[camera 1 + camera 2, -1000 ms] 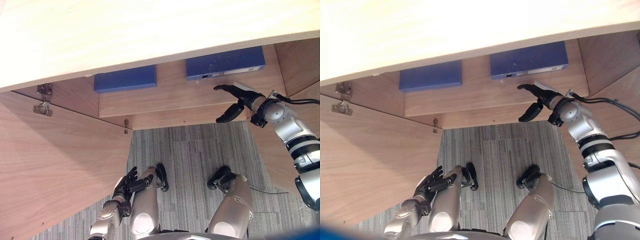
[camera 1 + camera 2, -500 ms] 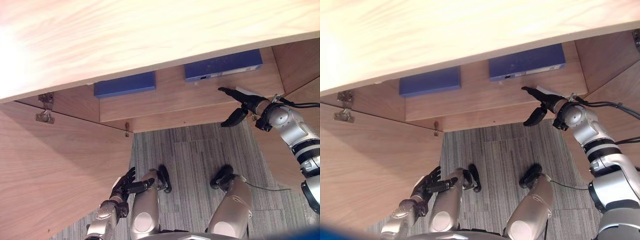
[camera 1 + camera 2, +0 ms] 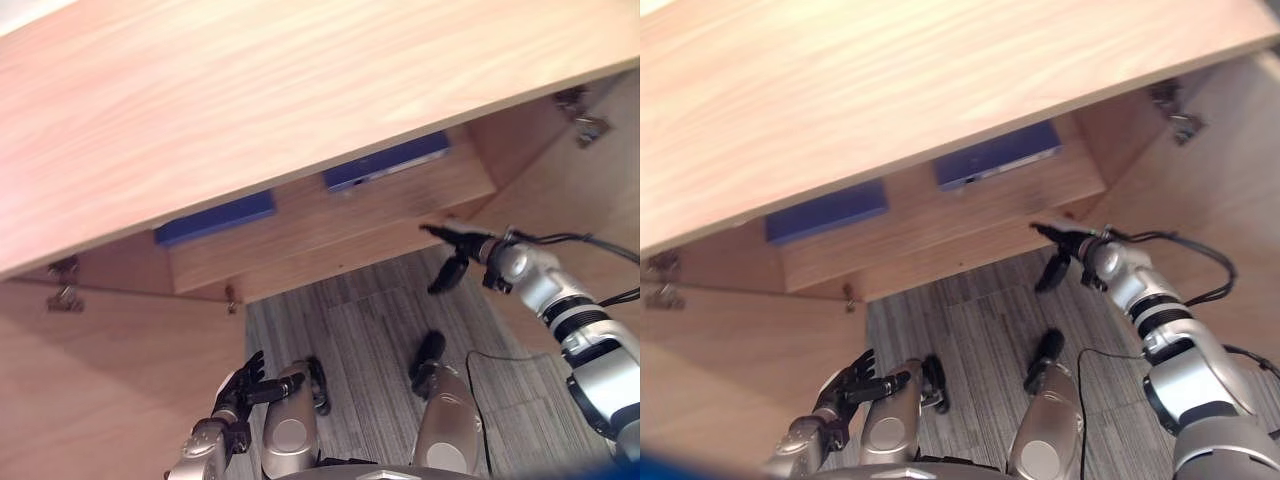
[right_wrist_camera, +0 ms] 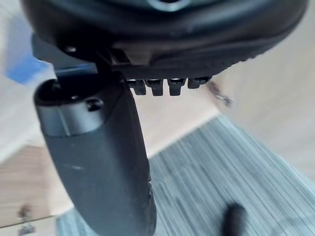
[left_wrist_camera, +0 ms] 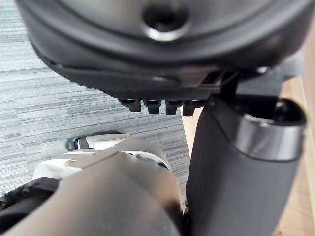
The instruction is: Walk over to the cabinet, pick up the folder, carry it to the office cabinet, place the folder inside the office cabinet, then close the office cabinet door
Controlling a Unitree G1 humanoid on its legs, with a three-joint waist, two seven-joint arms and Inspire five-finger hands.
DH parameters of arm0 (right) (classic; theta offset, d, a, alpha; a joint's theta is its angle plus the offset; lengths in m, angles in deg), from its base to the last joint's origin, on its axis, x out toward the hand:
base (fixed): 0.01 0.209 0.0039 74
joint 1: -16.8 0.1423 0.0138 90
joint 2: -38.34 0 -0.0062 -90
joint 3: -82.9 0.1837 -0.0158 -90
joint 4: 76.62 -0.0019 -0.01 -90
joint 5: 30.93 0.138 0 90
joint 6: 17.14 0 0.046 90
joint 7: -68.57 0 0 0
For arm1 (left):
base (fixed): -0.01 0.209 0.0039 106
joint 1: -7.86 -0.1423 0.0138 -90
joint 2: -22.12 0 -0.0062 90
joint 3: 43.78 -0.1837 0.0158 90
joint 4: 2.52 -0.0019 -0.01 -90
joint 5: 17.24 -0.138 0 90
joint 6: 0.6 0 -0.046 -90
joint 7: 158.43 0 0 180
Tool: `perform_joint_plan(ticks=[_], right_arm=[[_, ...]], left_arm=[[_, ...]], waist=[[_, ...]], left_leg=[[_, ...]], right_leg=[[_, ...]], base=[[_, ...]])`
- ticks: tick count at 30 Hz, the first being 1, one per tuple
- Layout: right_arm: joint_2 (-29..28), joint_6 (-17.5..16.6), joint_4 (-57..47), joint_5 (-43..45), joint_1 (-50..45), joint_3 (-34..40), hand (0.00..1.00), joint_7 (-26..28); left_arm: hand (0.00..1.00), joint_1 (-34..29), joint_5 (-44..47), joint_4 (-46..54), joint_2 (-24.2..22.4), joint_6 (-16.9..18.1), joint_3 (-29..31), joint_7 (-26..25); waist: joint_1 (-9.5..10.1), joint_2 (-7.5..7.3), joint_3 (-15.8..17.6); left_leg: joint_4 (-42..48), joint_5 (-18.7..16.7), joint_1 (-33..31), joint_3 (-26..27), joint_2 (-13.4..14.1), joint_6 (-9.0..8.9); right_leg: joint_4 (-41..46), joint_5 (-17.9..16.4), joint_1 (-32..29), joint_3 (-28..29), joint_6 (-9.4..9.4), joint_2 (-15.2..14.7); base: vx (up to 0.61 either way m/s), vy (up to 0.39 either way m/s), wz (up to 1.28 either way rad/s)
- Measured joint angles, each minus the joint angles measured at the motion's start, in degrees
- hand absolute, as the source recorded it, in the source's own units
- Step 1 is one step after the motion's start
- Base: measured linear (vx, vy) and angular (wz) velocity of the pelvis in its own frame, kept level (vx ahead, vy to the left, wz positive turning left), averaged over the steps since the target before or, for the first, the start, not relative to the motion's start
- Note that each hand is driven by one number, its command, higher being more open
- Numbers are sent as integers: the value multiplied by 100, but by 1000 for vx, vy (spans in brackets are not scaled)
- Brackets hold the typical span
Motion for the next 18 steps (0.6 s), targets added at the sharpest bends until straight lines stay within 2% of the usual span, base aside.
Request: perform_joint_plan(ticks=[1,2,3,4,5,6,7,8,10,11,13,14,15,16,17,18], right_arm=[[-39,101,113,3,-135,-15,100,14],[-37,150,114,0,-236,15,100,11],[-85,173,112,-4,-508,259,100,-7],[-209,180,60,-37,-900,679,100,-25],[-298,182,-38,-106,-1159,965,100,-89],[-517,174,-290,-218,-1672,1576,100,-306],[-781,163,-530,-210,-2145,2195,100,-619],[-910,156,-644,-209,-2374,2463,100,-767],[-1429,142,-899,-158,-3137,3333,100,-1191],[-1568,152,-905,9,-3296,3509,100,-1281],[-2013,208,-894,485,-3710,3920,100,-1454],[-2363,264,-783,843,-3917,3960,100,-1592],[-2468,277,-745,938,-3970,3958,100,-1607],[-2603,329,-695,947,-4092,3980,100,-1616],[-2796,415,-566,948,-4330,4137,100,-1612],[-2820,420,-555,949,-4376,4166,100,-1613]], left_arm=[[100,-31,40,-20,-10,-9,-13,2],[100,-32,40,-21,-29,-14,-14,3],[100,6,-53,-39,-53,-15,-9,-3],[100,3,-200,-69,-101,-11,-5,-4],[100,1,-321,-83,-91,-14,57,3],[100,1,-561,-99,-109,-8,148,-80],[100,1,-755,-160,-190,5,290,-225],[100,0,-848,-199,-234,14,360,-287],[100,1,-1120,-383,-448,48,711,-494],[100,1,-1211,-441,-483,77,762,-555],[100,-22,-1385,-530,-600,106,1013,-708],[100,-49,-1543,-552,-633,102,1187,-817],[100,-66,-1548,-559,-636,102,1232,-821],[100,-92,-1559,-565,-720,106,1329,-850],[100,-133,-1638,-563,-799,108,1418,-948],[100,-149,-1661,-563,-799,106,1426,-965]], waist=[[-27,-20,-12],[-56,-41,-23],[-137,-192,-46],[-224,-342,-147],[-256,-416,-223],[-367,-500,-311],[-476,-556,-404],[-509,-573,-485],[-700,-623,-799],[-737,-643,-890],[-748,-713,-1071],[-748,-771,-1101],[-748,-779,-1130],[-757,-708,-1148],[-768,-619,-1187],[-770,-596,-1202]], left_leg=[[-191,-272,176,-406,-76,-103],[-322,-416,288,-507,-108,-174],[-382,-499,401,-406,-187,-188],[-424,-510,507,-267,-246,-163],[-461,-509,563,-211,-273,-162],[-528,-500,706,-203,-326,-147],[-643,-495,893,-172,-378,-137],[-706,-487,971,-138,-402,-123],[-1037,-397,1247,-31,-540,-29],[-1146,-357,1345,18,-580,-18],[-1501,-201,1612,313,-665,29],[-1760,-24,1797,661,-735,173],[-1850,24,1869,775,-723,214],[-2056,94,2027,973,-632,190],[-2273,225,2219,1149,-565,81],[-2290,239,2237,1174,-536,61]], right_leg=[[-271,192,42,186,16,196],[-359,275,40,269,40,270],[-473,414,30,443,105,285],[-566,506,55,564,160,270],[-621,546,66,628,173,271],[-756,617,202,675,206,269],[-853,656,338,711,221,259],[-881,670,371,745,238,252],[-1074,755,542,815,282,179],[-1118,789,559,812,281,159],[-1272,1062,561,311,-1,131],[-1529,1616,554,-330,-441,197],[-1727,1902,578,-424,-473,255],[-1516,1527,603,-809,-646,247],[-99,57,602,-1655,-874,-52],[137,-115,606,-1740,-870,-105]], base=[[-10,167,-133],[-17,230,-99],[-11,249,-70],[-4,196,-61],[29,152,-41],[41,120,-30],[44,105,-24],[36,89,-26],[26,67,-20],[23,29,-32],[-18,-33,-76],[-81,-53,-103],[-158,-79,-108],[-102,-72,-65],[-102,-72,-46],[-29,-71,-47]])
